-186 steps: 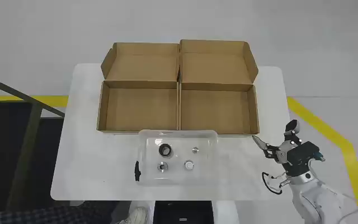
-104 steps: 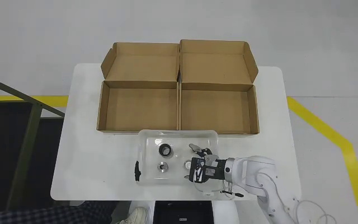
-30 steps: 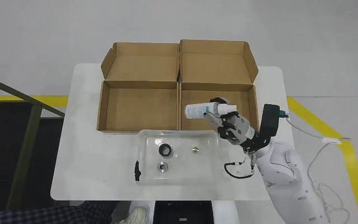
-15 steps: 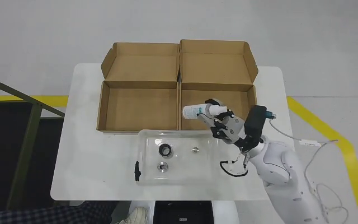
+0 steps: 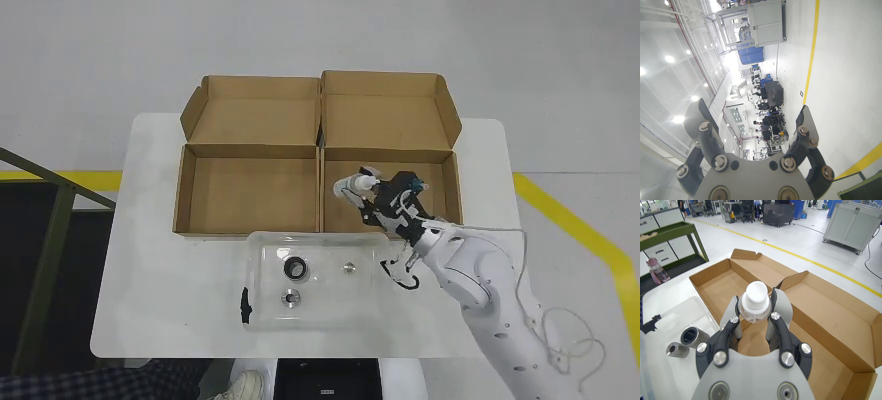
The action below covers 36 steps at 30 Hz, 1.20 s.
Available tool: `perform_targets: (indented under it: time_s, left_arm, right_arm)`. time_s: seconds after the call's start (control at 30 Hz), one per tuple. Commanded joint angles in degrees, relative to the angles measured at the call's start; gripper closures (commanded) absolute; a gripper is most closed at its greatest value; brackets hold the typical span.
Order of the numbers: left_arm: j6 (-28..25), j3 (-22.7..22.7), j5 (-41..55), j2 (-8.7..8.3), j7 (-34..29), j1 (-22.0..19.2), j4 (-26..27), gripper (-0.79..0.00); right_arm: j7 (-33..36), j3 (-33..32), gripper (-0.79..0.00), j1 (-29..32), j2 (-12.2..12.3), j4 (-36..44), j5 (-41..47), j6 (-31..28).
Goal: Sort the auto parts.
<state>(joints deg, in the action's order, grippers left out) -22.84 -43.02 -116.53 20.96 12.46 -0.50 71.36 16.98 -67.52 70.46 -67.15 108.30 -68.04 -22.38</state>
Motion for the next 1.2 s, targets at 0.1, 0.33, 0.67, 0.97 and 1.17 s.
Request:
perform_targets:
  time_s: [0.1,0.33,0.67,0.97,1.17]
  left_arm:
    - [0.00,0.00,0.00,0.00,0.00,0.00,0.00,-0.785]
    - [0.00,0.00,0.00,0.00,0.00,0.00,0.00,-0.785]
    - [0.00,0.00,0.00,0.00,0.00,0.00,0.00,-0.785]
    - [0.00,0.00,0.00,0.00,0.00,0.00,0.00,-0.785]
    - [0.00,0.00,0.00,0.00,0.00,0.00,0.00,-0.785]
  right_arm:
    - [3.10,3.25,0.000,-4.45,-0.70,-4.69,-1.32,1.14]
    - [6.79,7.41,0.000,-10.38,-1.88,-11.44,-1.01,1.91]
    - [7.97,11.03,0.000,-14.29,-3.14,-17.53,-2.35,3.57]
    - [8.25,12.68,-0.200,-16.21,-3.99,-21.49,-2.81,4.22]
    - [8.26,12.64,-0.785,-16.39,-4.23,-22.30,-2.56,3.91]
